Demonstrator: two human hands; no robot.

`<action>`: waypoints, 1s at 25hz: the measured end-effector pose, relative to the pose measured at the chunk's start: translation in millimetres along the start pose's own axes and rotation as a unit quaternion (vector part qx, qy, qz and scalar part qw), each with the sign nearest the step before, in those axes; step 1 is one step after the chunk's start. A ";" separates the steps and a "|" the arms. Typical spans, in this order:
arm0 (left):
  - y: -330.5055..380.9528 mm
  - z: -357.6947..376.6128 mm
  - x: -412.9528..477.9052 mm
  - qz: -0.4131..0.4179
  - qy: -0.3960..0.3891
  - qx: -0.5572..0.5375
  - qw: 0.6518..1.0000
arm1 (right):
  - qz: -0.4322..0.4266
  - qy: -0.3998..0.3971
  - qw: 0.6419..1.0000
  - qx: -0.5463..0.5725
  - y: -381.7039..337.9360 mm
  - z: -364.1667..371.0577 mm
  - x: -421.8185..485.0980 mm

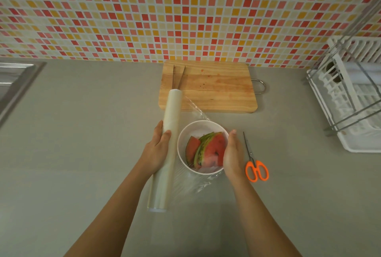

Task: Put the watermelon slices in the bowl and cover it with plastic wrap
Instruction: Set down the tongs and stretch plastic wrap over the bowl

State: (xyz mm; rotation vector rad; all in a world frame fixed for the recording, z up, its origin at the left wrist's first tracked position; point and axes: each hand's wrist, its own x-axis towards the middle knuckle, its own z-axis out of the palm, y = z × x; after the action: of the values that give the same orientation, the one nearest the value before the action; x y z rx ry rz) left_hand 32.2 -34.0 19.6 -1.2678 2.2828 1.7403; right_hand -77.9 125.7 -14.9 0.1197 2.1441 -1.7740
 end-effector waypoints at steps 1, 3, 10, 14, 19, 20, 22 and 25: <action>-1.2 -0.4 -0.5 -0.015 0.003 -0.008 1.000 | 0.014 -0.007 1.000 -0.005 -1.0 0.1 1.4; -5.4 -1.2 -2.9 -0.046 0.002 -0.029 0.999 | 0.035 -0.016 0.999 -0.010 -0.6 0.7 4.3; -18.7 6.8 -13.0 -0.047 -0.025 -0.130 0.990 | 0.028 -0.001 0.997 0.065 1.1 1.0 7.5; -3.7 24.7 -7.2 -0.049 -0.037 -0.115 0.991 | 0.046 0.037 0.997 0.056 -7.2 -14.0 27.7; 11.3 38.8 -1.0 -0.061 -0.065 -0.109 0.990 | 0.044 0.054 0.997 0.040 -16.2 -26.0 55.5; 10.5 40.2 -1.8 -0.058 -0.065 -0.125 0.988 | 0.047 0.053 0.997 0.040 -17.2 -24.8 57.8; 8.2 39.3 -3.7 -0.051 -0.061 -0.142 0.987 | 0.046 0.056 0.997 0.040 -18.5 -21.8 61.7; 1.5 36.5 -0.6 -0.061 -0.053 -0.110 0.991 | 0.032 0.068 0.996 0.039 -22.3 -19.6 67.6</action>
State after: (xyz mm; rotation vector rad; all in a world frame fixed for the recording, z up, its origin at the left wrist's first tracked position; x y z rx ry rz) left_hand 15.4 -4.1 7.0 -1.2814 1.9561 2.0071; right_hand -151.7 129.3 -12.8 0.3349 2.1366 -1.8610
